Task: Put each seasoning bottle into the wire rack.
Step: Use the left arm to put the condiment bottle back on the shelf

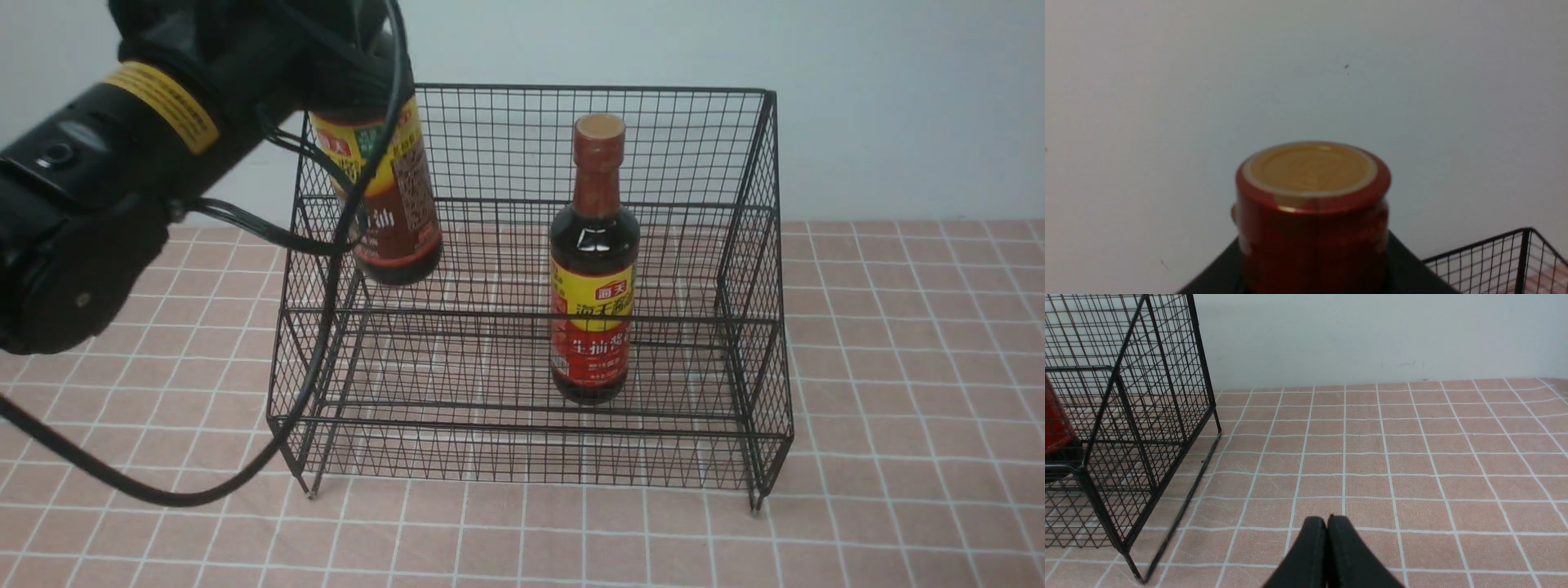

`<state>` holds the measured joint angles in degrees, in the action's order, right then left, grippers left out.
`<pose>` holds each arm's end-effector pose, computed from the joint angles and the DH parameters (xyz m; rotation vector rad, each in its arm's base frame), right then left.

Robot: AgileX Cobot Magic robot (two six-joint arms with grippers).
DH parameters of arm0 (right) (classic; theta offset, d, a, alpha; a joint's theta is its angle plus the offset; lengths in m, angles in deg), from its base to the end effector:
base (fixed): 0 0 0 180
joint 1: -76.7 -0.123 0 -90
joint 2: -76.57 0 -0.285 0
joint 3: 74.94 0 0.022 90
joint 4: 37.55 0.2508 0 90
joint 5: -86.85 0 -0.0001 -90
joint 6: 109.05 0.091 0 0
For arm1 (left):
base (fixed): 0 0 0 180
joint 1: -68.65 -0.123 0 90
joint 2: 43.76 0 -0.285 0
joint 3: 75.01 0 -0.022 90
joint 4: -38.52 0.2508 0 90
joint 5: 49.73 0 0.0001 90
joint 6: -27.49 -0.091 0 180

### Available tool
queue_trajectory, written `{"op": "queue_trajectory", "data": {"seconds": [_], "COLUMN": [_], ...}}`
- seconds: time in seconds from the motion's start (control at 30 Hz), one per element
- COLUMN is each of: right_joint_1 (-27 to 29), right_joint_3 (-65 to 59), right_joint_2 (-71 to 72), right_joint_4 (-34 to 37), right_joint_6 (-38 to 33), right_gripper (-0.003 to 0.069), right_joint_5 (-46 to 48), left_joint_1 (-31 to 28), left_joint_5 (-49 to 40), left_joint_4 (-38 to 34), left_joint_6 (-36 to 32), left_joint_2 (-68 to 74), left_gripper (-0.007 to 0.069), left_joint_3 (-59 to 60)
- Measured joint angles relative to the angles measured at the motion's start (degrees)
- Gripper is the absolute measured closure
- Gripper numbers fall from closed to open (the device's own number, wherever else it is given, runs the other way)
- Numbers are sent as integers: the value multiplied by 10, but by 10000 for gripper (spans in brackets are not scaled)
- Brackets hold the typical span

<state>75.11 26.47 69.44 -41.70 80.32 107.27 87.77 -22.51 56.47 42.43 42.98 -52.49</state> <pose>0.0531 -0.0008 0.1737 0.0804 1.8503 0.0626 0.2956 -0.1160 0.3562 0.3710 1.4152 -0.3589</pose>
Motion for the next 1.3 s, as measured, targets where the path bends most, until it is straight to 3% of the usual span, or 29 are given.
{"op": "queue_trajectory", "data": {"seconds": [0.53,0.9,1.0,1.13,1.3], "right_joint_1": [0,0,0,0,0], "right_joint_3": [0,0,0,0,0], "right_joint_2": [0,0,0,0,0], "right_joint_4": [0,0,0,0,0], "right_joint_6": [2,4,4,4,4], "right_gripper": [673,673,673,673,673], "right_joint_5": [0,0,0,0,0], "left_joint_1": [-1,-1,-1,-1,-1], "left_joint_5": [-221,-244,-242,-228,-233], "left_joint_4": [1,-1,-2,-4,-4], "left_joint_6": [22,46,48,50,50], "left_joint_2": [12,22,24,8,-33], "left_gripper": [369,365,330,230,197], "left_joint_3": [-1,-1,-3,-8,-8]}}
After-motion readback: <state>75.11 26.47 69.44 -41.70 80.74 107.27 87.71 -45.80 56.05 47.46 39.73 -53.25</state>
